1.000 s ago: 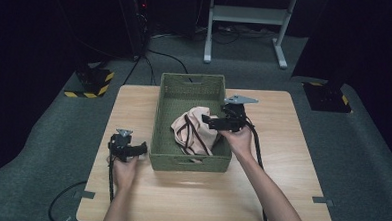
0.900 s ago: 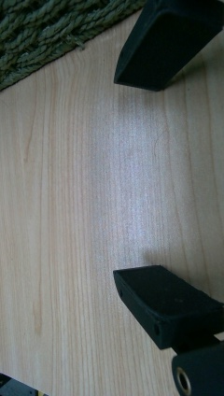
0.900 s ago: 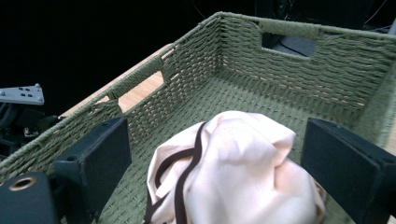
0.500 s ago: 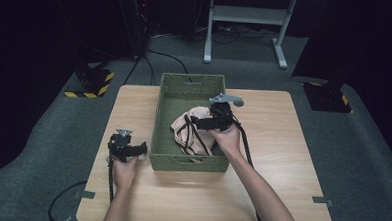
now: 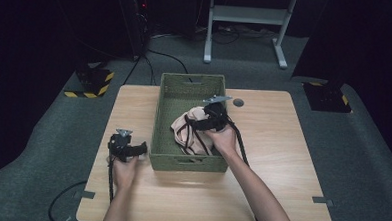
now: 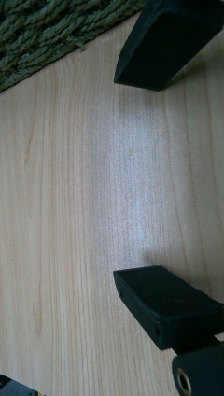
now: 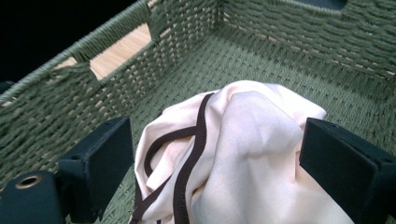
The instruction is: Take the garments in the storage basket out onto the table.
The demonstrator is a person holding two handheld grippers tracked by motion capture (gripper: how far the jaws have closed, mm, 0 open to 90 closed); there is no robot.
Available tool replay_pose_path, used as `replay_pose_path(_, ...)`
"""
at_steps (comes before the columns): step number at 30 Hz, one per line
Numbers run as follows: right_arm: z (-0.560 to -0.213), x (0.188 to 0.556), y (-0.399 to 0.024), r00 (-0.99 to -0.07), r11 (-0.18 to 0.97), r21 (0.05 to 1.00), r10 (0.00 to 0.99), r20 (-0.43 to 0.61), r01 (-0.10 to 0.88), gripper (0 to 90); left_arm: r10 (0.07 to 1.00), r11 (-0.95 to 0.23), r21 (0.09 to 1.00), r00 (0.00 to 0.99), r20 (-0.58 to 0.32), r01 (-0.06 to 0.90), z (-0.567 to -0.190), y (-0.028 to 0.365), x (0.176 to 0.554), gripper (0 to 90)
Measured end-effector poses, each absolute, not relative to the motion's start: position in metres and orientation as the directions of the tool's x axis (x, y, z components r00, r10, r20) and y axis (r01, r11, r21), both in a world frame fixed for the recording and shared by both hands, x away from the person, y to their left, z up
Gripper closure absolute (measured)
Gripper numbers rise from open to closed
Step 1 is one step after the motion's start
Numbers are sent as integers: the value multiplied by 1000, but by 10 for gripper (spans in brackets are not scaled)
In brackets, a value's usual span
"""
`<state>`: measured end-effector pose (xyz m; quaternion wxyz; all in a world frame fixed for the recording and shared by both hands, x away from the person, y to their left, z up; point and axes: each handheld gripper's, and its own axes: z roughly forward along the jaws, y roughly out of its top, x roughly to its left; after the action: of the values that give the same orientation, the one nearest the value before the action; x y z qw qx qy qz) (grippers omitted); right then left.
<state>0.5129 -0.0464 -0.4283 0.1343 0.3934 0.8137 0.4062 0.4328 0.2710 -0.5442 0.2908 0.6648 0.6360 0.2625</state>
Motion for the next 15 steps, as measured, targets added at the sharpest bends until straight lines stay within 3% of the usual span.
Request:
replay_pose_path(7, -442, 523, -33, -637, 410, 707, 767, 74, 576, 139, 998, -23, 720, 53, -19, 693, -544, 271, 433, 68)
replay_pose_path(8, -443, 526, -30, -634, 423, 692, 771, 65, 585, 192, 998, -21, 721, 53, -22, 693, -544, 271, 433, 69)
replay_pose_path(15, -451, 534, -25, -617, 437, 650, 785, 63, 622, 325, 998, -19, 722, 54, -25, 692, -544, 271, 433, 69)
